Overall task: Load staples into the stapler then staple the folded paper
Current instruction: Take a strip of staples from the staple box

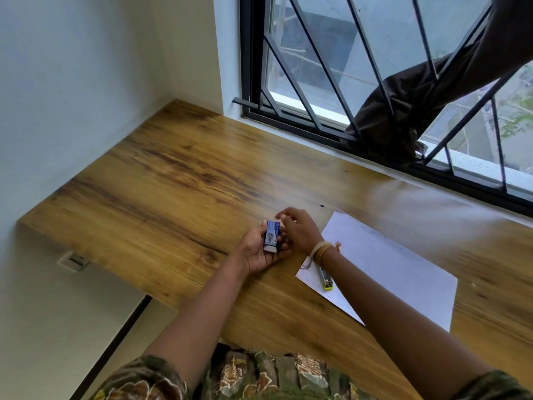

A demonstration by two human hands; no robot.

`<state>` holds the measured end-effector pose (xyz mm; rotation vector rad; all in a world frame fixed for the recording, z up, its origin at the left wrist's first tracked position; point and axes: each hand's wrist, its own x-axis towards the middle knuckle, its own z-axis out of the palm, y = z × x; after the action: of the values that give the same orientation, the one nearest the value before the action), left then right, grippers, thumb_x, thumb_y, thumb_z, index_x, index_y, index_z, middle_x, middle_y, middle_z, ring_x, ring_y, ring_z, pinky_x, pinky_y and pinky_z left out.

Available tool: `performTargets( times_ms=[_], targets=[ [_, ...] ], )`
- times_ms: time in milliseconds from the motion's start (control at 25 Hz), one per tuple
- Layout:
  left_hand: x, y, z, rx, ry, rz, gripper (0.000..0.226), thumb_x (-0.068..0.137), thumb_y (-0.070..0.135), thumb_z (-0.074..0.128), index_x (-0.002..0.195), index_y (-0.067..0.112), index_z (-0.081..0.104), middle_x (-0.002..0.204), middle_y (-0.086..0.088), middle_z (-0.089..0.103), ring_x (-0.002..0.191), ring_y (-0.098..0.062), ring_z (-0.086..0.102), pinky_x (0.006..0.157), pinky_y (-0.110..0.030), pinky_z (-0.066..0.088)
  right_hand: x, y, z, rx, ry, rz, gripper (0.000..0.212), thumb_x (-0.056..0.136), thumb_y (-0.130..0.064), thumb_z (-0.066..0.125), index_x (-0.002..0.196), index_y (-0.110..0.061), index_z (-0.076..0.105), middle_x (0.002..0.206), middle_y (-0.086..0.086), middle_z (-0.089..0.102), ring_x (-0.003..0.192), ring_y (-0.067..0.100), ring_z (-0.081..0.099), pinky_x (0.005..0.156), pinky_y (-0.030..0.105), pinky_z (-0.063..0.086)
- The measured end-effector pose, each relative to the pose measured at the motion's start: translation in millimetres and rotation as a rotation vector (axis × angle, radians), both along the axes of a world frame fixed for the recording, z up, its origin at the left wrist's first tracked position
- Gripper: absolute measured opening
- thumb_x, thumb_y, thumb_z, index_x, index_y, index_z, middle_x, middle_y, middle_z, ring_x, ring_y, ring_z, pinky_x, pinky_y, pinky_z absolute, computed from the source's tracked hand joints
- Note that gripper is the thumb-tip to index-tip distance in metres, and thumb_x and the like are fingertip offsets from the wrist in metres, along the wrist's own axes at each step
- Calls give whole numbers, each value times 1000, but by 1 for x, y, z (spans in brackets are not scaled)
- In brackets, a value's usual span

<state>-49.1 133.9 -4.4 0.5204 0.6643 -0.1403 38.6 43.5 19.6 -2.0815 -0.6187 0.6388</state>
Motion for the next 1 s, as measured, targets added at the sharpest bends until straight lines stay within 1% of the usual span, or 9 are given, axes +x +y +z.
performTargets(
  times_ms=[80,160,280,360,560,680,760,880,1000],
  targets=[
    [2,-1,-6,-66,-25,75,56,101,47,21,102,4,58,81,-12,62,61,-22,65,63,-32,58,-15,-12,-6,108,-320,-16,16,89,-8,52,97,-8,65,92,3,51,74,14,57,66,24,51],
    [4,-2,-9,-80,-33,115,57,102,46,20,107,3,57,88,-16,67,65,-24,70,60,-32,60,-27,-25,-15,145,-585,131,14,84,-13,61,94,-10,70,95,6,53,84,18,55,71,26,49],
    [5,-4,-9,-62,-21,100,58,102,48,19,98,4,56,92,-15,62,63,-23,69,56,-28,58,-38,-38,-20,120,-739,203,12,80,-21,68,87,-14,74,98,8,57,89,23,56,76,34,51],
    [6,-4,-10,-49,-9,99,58,101,50,19,94,6,56,88,-14,63,64,-22,68,59,-28,57,-41,-42,-20,121,-760,191,11,78,-21,69,86,-16,74,100,8,58,91,25,57,78,37,52],
    [6,-5,-9,-74,9,121,58,100,51,22,87,7,58,66,-13,69,57,-23,69,53,-27,58,-49,-50,-21,83,-755,211,10,77,-26,69,82,-19,74,101,6,58,94,23,57,79,39,51],
    [7,-6,-11,-58,19,140,57,100,51,22,86,7,56,64,-11,67,56,-22,67,62,-29,55,-54,-50,-21,36,-744,170,12,78,-28,67,79,-19,75,91,0,64,89,20,57,77,39,51],
    [8,-6,-13,-17,28,135,57,100,51,20,87,8,55,65,-11,70,57,-21,69,69,-33,53,-56,-45,-18,-22,-756,125,11,79,-29,68,78,-19,73,82,-1,70,83,20,59,75,40,51],
    [7,-8,-14,-38,20,157,57,100,51,20,89,8,54,69,-12,71,60,-21,70,62,-31,59,-58,-37,-16,-90,-654,-18,12,76,-33,72,77,-21,69,79,-1,71,81,18,60,78,35,47],
    [6,-11,-17,-69,-41,224,58,100,52,18,99,4,50,90,-19,66,68,-27,72,60,-38,60,-61,-30,-20,-146,-499,-142,21,75,-47,70,77,-26,66,77,-5,69,81,15,58,78,29,40]
  ],
)
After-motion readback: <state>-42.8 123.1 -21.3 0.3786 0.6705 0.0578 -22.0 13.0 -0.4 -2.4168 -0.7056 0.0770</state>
